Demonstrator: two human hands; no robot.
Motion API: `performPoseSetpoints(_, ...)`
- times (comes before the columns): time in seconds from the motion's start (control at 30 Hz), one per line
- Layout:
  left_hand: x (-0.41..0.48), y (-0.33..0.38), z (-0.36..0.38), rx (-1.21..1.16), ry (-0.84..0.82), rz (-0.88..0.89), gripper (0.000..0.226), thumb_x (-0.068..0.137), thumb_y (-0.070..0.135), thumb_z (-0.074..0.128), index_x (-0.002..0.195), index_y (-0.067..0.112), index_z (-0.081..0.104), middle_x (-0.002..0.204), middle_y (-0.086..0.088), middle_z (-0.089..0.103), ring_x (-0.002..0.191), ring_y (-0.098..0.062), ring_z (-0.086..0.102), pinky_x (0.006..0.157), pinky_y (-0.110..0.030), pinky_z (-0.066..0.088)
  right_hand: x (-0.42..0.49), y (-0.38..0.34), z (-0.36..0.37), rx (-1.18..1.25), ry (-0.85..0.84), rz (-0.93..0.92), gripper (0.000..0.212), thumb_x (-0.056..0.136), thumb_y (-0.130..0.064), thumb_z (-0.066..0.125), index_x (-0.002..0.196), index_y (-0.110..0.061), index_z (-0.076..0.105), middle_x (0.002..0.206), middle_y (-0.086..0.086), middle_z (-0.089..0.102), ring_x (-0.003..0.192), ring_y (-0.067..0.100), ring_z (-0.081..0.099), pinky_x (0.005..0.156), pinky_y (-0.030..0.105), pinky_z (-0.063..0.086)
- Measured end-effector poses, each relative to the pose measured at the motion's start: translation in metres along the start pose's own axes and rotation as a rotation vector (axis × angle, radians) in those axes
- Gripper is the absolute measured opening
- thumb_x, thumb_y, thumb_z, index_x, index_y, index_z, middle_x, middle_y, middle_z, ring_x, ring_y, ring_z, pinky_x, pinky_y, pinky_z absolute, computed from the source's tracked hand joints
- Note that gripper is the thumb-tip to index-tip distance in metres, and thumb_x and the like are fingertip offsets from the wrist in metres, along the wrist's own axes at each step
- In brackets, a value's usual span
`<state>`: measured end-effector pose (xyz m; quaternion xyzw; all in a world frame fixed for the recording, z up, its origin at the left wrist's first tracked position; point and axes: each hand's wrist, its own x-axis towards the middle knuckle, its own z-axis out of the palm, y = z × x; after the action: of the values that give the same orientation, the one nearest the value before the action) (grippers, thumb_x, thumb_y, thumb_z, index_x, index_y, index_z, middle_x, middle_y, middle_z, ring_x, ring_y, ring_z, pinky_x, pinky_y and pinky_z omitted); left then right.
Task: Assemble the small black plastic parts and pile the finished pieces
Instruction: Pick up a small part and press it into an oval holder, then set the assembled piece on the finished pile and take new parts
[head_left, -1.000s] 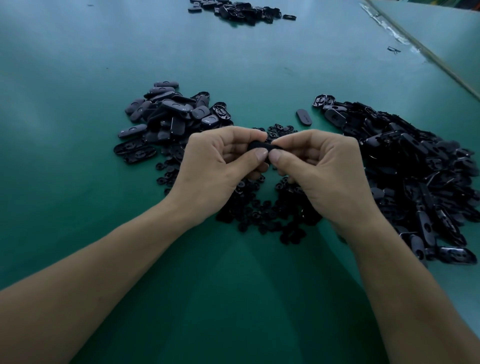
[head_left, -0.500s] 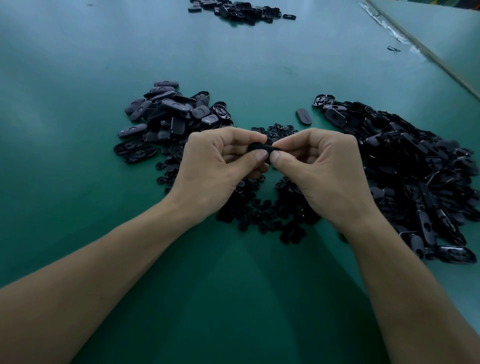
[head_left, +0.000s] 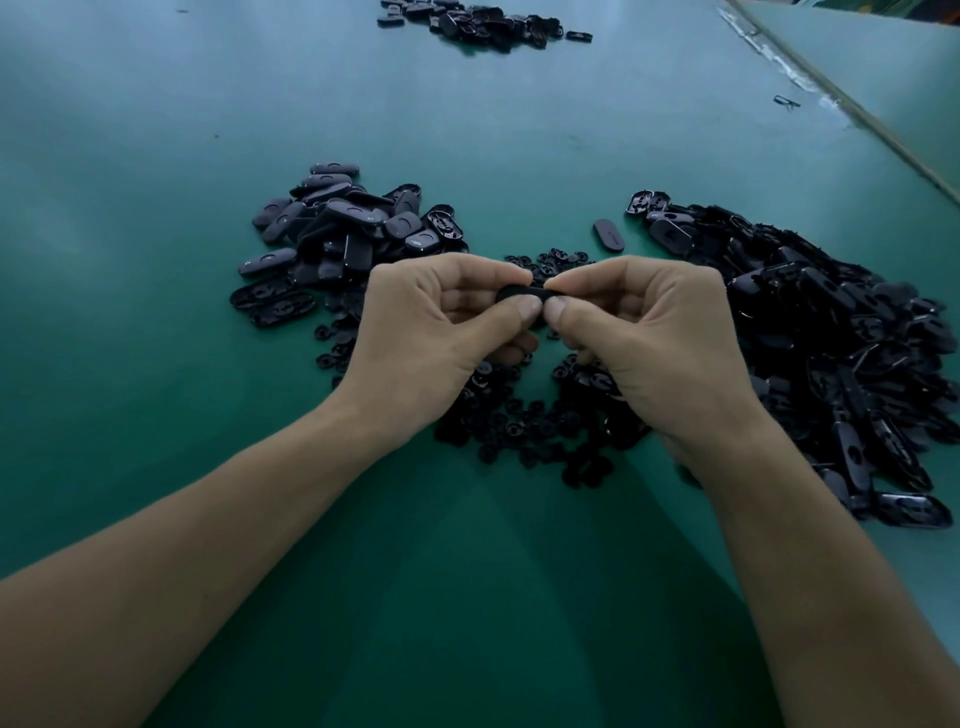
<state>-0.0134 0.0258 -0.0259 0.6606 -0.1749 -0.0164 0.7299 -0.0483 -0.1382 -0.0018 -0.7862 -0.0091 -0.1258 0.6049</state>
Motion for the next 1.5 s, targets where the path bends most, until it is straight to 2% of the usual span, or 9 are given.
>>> performPoseSetpoints(0.43, 0.001, -0.003, -0.003, 0.068, 0.036, 0.02, 0.016, 0.084, 0.0, 0.076, 0.087, 0.015, 0.071, 0.065, -0.002, 0.073, 0.056, -0.018, 0.072, 0.053, -0.024, 0.056, 0.002, 0.002, 0.003, -0.076, -0.023, -0.006, 0.012, 0.084, -0.013, 0.075, 0.084, -0.025, 0.077, 0.073, -0.006, 0.075, 0.065, 0.006, 0.068, 0.065, 0.023, 0.052)
performPoseSetpoints(0.57, 0.004, -0.003, -0.004, -0.015, 0.146, 0.021, 0.019, 0.09, -0.005, 0.068, 0.094, 0.014, 0.069, 0.065, 0.002, 0.068, 0.057, -0.011, 0.065, 0.055, -0.021, 0.054, 0.016, 0.004, 0.001, -0.313, 0.048, 0.048, 0.015, 0.094, -0.023, 0.066, 0.105, -0.025, 0.076, 0.084, -0.011, 0.074, 0.081, 0.002, 0.069, 0.079, 0.022, 0.054)
performPoseSetpoints(0.63, 0.007, -0.003, -0.005, -0.113, 0.235, -0.007, 0.018, 0.094, -0.006, 0.062, 0.096, 0.011, 0.067, 0.074, 0.0, 0.066, 0.064, -0.01, 0.063, 0.061, -0.022, 0.055, 0.03, 0.007, -0.006, -0.554, 0.093, 0.07, 0.027, 0.097, -0.022, 0.061, 0.122, -0.021, 0.07, 0.107, -0.006, 0.07, 0.101, 0.006, 0.064, 0.094, 0.018, 0.048)
performPoseSetpoints(0.7, 0.011, -0.003, -0.007, -0.218, 0.309, -0.055, 0.018, 0.097, -0.005, 0.058, 0.101, 0.011, 0.065, 0.083, -0.003, 0.064, 0.072, -0.01, 0.064, 0.069, -0.023, 0.057, 0.047, 0.015, -0.015, -0.832, 0.097, 0.14, 0.04, 0.098, -0.015, 0.055, 0.137, -0.019, 0.059, 0.135, 0.009, 0.056, 0.126, 0.025, 0.05, 0.108, 0.032, 0.038)
performPoseSetpoints(0.77, 0.014, -0.002, -0.007, -0.324, 0.369, -0.11, 0.02, 0.096, -0.006, 0.059, 0.109, 0.01, 0.062, 0.092, -0.005, 0.063, 0.08, -0.01, 0.066, 0.076, -0.022, 0.057, 0.06, 0.021, -0.024, -1.041, 0.103, 0.237, 0.051, 0.096, -0.01, 0.052, 0.145, -0.023, 0.05, 0.147, 0.012, 0.041, 0.134, 0.034, 0.035, 0.108, 0.04, 0.032)
performPoseSetpoints(0.97, 0.018, -0.002, -0.01, -0.316, 0.43, -0.165, 0.059, 0.091, -0.007, 0.065, 0.145, 0.002, 0.042, 0.119, -0.004, 0.059, 0.113, -0.007, 0.061, 0.098, -0.024, 0.052, 0.077, 0.028, -0.033, -1.275, 0.078, 0.375, 0.053, 0.091, -0.011, 0.047, 0.142, -0.027, 0.051, 0.148, 0.011, 0.04, 0.133, 0.039, 0.028, 0.105, 0.047, 0.028)
performPoseSetpoints(1.17, 0.015, -0.007, -0.011, -0.176, 0.386, -0.164, 0.089, 0.09, -0.003, 0.068, 0.16, 0.017, 0.016, 0.163, 0.003, 0.026, 0.134, 0.0, 0.046, 0.099, -0.017, 0.048, 0.073, 0.032, -0.035, -1.275, 0.206, 0.173, 0.032, 0.095, -0.006, 0.055, 0.115, -0.023, 0.073, 0.126, 0.014, 0.06, 0.12, 0.042, 0.046, 0.097, 0.047, 0.041)
performPoseSetpoints(1.3, 0.014, -0.009, -0.01, -0.112, 0.36, -0.103, 0.086, 0.09, -0.003, 0.069, 0.158, 0.021, 0.023, 0.165, 0.011, 0.02, 0.132, -0.002, 0.048, 0.099, -0.02, 0.049, 0.071, 0.031, -0.037, -1.253, 0.238, 0.119, 0.041, 0.094, -0.003, 0.057, 0.123, -0.03, 0.067, 0.123, 0.015, 0.06, 0.116, 0.043, 0.049, 0.097, 0.046, 0.042)
performPoseSetpoints(1.5, 0.013, -0.009, -0.009, -0.064, 0.323, -0.048, 0.055, 0.075, 0.015, 0.075, 0.126, 0.029, 0.06, 0.137, 0.006, 0.056, 0.12, -0.005, 0.059, 0.096, -0.028, 0.053, 0.068, 0.026, -0.04, -1.057, 0.262, 0.157, 0.042, 0.094, -0.001, 0.061, 0.131, -0.02, 0.062, 0.132, 0.017, 0.05, 0.108, 0.041, 0.058, 0.094, 0.043, 0.047)
